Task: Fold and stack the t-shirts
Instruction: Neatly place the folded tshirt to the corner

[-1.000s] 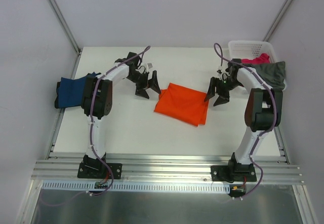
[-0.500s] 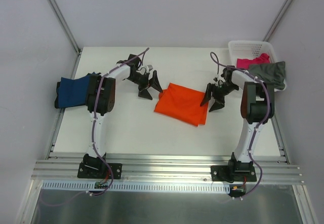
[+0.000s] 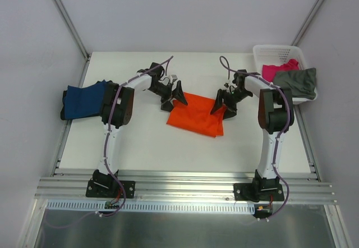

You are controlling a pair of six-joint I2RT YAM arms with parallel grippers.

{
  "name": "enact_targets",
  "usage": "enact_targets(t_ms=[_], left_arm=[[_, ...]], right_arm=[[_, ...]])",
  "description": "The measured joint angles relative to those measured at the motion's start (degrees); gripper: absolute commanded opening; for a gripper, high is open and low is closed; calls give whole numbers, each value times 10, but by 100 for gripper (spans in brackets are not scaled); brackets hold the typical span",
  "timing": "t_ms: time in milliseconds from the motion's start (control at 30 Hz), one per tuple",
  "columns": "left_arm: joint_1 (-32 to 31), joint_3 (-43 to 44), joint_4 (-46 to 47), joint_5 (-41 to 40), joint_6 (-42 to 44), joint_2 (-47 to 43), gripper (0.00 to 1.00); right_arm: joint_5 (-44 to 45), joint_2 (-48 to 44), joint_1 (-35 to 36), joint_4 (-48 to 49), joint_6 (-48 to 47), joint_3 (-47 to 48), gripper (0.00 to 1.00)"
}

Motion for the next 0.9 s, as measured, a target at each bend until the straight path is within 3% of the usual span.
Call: enact_targets(t_ms=[100,200,233,267,600,733,900], left_arm=[[-14,6,6,12,-9,10,90],[-24,7,10,15,-17,15,47],[-27,7,14,13,-17,18,14],[-29,4,19,9,-21,21,0],[-23,-34,20,-20,-17,9,0],[2,-59,-16,-85,22,-56,0],[89,-101,-54,-124,73,-183,0]], right_arm=[[-5,2,3,0,4,1,65],[-9,4,3,0,6,3,65],[-9,4,3,0,6,3,65],[-10,4,3,0,7,3,65],[-10,7,3,-1,7,17,66],[-10,5,-5,-1,0,24,67],[-1,-10,-33,-6,-15,22,68]])
